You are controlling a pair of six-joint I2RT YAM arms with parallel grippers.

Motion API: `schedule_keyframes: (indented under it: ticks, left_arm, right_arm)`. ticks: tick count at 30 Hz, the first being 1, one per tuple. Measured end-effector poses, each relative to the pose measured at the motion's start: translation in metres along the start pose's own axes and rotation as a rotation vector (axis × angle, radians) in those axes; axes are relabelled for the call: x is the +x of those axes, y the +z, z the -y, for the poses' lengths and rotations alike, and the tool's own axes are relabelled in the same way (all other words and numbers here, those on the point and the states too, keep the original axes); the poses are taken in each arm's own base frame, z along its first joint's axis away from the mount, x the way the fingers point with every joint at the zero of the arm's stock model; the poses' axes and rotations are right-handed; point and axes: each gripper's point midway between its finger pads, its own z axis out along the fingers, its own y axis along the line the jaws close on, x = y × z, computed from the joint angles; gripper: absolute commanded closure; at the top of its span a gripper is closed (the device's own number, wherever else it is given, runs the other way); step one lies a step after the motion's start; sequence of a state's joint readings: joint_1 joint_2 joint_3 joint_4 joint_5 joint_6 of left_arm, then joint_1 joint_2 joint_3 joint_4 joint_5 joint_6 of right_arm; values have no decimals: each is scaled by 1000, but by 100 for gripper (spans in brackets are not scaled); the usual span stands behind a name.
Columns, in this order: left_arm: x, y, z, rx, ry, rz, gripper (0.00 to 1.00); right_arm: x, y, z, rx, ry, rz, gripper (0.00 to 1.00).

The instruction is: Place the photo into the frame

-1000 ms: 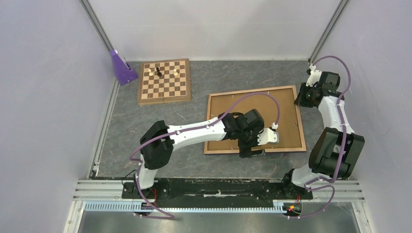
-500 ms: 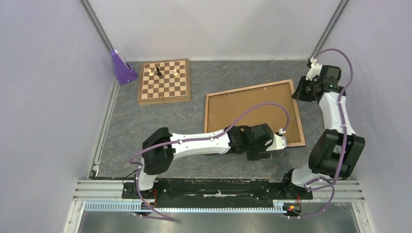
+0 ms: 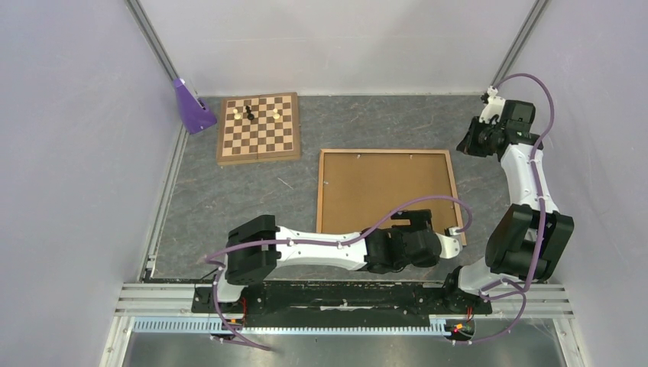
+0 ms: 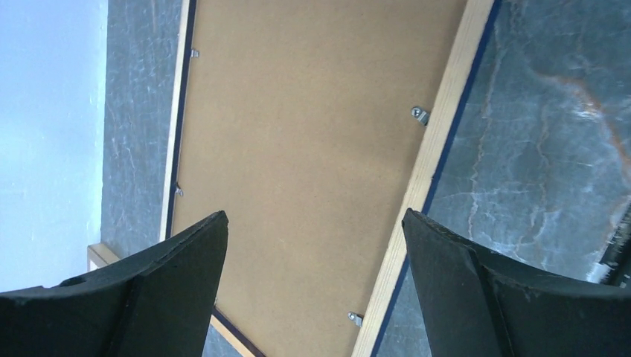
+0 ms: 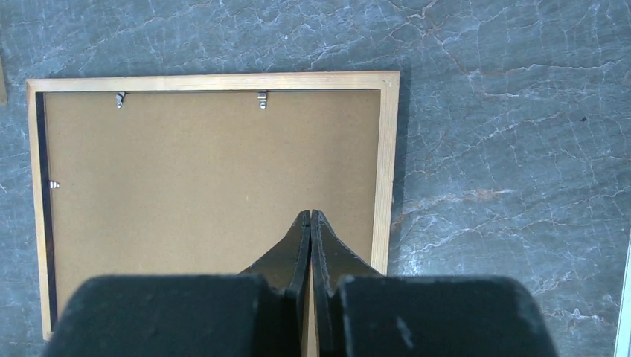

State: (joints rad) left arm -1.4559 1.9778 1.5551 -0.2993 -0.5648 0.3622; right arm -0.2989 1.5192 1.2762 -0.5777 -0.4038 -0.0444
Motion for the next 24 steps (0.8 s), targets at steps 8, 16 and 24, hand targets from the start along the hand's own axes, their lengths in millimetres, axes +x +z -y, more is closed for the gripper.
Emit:
schedule_keyframes:
  ticks: [8,16,24]
  left_arm:
    - [25,12,10,-37,37,-36,7]
    - [62,12,35,177,51,-84,11]
    - [87,14,10,445,-90,-121,19]
  right_arm:
    - [-2,3,0,13,-29,13,74]
    - [52,29,1,54,-149,-76,57]
    - [63,21,5,73,-265,-51,57]
